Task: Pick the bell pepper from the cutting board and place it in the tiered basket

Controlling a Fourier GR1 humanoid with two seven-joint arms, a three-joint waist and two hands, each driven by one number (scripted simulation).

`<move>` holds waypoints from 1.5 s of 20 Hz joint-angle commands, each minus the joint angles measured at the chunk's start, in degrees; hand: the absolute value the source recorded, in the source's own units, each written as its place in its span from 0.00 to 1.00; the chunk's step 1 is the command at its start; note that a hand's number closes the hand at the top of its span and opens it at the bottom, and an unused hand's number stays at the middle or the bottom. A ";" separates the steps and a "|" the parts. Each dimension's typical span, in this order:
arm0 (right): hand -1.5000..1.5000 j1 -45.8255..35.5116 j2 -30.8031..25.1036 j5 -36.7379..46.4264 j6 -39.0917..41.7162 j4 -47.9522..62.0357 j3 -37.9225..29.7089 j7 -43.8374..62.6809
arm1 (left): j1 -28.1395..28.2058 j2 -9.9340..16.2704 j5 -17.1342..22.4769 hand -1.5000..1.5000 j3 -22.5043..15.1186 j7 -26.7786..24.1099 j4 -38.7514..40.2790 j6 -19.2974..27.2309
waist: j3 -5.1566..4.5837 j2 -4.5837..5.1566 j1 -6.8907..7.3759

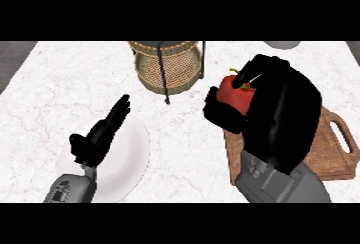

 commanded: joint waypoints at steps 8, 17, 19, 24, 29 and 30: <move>1.00 -25.36 0.55 -10.89 -4.67 29.65 -16.37 8.39 | -2.01 -1.71 -1.18 0.50 -1.57 -0.23 1.25 0.20 | 0.07 0.75 1.56; 1.00 -39.10 0.55 -13.11 -13.30 54.58 -25.24 0.60 | -3.08 -2.45 -2.26 0.50 -1.82 0.59 0.74 1.66 | 0.07 1.42 2.71; 1.00 -39.92 0.55 -13.56 -15.89 59.21 -27.19 -1.48 | -2.54 -0.89 -0.82 0.50 -0.59 -0.67 0.38 -0.30 | 0.05 1.61 3.13; 1.00 -43.48 0.55 -17.66 -23.64 65.98 -30.29 -5.57 | -1.94 -1.95 -1.71 0.50 -2.31 -0.64 0.47 -0.36 | 0.09 1.64 3.83; 1.00 -47.01 0.55 -22.42 -29.39 72.63 -32.76 -5.71 | -3.53 -1.61 -1.12 0.50 -1.67 -0.63 1.93 -1.40 | 0.02 1.93 4.44; 1.00 -45.94 0.55 -24.87 -30.86 71.34 -35.83 -5.18 | -3.93 -1.24 -0.42 0.50 -0.47 -0.32 1.46 -1.12 | 0.11 1.59 3.56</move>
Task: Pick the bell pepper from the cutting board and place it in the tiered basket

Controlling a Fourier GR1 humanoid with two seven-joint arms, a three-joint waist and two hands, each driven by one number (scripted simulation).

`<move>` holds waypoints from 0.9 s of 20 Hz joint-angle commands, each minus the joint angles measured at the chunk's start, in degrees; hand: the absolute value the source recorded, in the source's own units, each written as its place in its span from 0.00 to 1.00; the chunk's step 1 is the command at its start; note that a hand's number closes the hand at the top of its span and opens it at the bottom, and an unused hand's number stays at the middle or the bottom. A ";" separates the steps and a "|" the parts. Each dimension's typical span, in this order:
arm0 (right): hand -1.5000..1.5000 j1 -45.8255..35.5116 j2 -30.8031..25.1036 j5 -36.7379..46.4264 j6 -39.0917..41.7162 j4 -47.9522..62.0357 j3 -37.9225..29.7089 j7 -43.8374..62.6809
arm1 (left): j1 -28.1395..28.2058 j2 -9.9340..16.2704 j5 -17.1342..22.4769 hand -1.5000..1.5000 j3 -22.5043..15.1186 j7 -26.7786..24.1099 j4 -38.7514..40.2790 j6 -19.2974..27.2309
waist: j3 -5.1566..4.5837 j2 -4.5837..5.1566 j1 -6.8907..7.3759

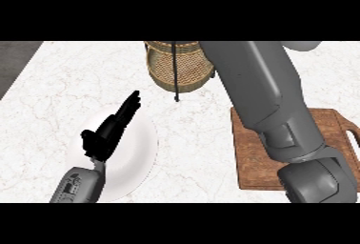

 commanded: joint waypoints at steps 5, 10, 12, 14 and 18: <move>0.00 -4.17 0.38 -11.33 -14.85 6.84 -9.19 6.56 | -1.02 0.49 -0.03 0.50 0.69 -0.42 1.90 -0.50 | -0.02 0.01 0.29; 0.00 -4.49 0.39 -13.06 -27.79 10.98 -7.75 -0.32 | 0.59 -0.86 -0.63 0.50 -0.48 0.12 0.51 0.54 | 0.01 -0.48 -0.07; 0.00 -7.35 0.39 -9.53 -31.21 13.40 -6.57 1.25 | -0.40 0.22 -0.15 0.50 0.56 1.58 0.73 0.08 | -0.05 -0.59 -1.16; 0.00 -6.58 0.39 -3.74 -35.44 14.49 -5.03 3.23 | 0.68 0.14 -0.41 0.50 1.18 1.60 0.01 1.50 | -0.04 -1.11 -3.20; 0.00 -8.98 -3.13 6.04 -39.01 18.28 -2.74 10.90 | 2.42 -0.71 -0.89 0.50 2.00 -0.42 0.98 3.60 | -0.12 -2.07 -6.07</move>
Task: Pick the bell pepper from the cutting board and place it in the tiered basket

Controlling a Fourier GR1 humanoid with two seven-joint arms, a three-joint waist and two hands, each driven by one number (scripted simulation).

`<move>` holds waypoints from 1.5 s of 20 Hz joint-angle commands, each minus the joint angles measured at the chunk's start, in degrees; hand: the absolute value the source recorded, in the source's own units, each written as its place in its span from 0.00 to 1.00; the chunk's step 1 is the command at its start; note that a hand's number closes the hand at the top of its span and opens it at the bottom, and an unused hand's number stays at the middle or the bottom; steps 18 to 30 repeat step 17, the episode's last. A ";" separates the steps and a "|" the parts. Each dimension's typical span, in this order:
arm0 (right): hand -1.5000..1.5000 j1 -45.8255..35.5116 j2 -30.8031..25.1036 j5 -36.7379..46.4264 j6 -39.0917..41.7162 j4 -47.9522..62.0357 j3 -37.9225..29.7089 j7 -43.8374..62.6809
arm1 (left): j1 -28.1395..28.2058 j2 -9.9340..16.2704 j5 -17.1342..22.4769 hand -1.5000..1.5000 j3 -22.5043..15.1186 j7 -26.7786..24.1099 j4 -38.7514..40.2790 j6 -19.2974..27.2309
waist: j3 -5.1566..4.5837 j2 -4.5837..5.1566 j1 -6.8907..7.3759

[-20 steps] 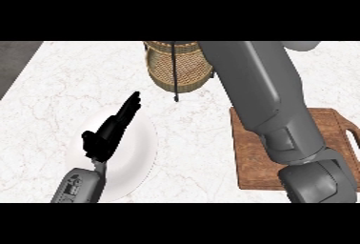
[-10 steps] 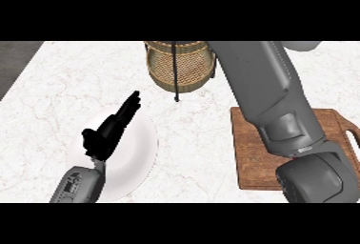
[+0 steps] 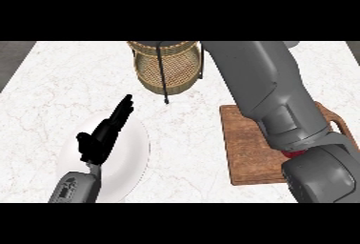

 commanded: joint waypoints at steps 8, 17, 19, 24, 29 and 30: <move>0.00 0.63 -2.11 15.80 -17.55 -2.60 1.76 12.58 | 4.75 0.45 1.51 0.50 2.36 0.76 -1.60 1.26 | 0.22 -2.67 -6.41; 0.00 8.95 1.21 15.92 -9.68 -14.62 -0.14 8.21 | 9.11 2.73 1.53 0.50 4.95 -1.48 -1.56 1.90 | 0.35 -4.81 -11.22; 0.00 8.95 1.21 15.92 -9.68 -14.62 -0.14 8.21 | 9.11 2.73 1.53 0.50 4.95 -1.48 -1.56 1.90 | 0.35 -4.81 -11.22; 0.00 8.95 1.21 15.92 -9.68 -14.62 -0.14 8.21 | 9.11 2.73 1.53 0.50 4.95 -1.48 -1.56 1.90 | 0.35 -4.81 -11.22; 0.00 8.95 1.21 15.92 -9.68 -14.62 -0.14 8.21 | 9.11 2.73 1.53 0.50 4.95 -1.48 -1.56 1.90 | 0.35 -4.81 -11.22; 0.00 8.95 1.21 15.92 -9.68 -14.62 -0.14 8.21 | 9.11 2.73 1.53 0.50 4.95 -1.48 -1.56 1.90 | 0.35 -4.81 -11.22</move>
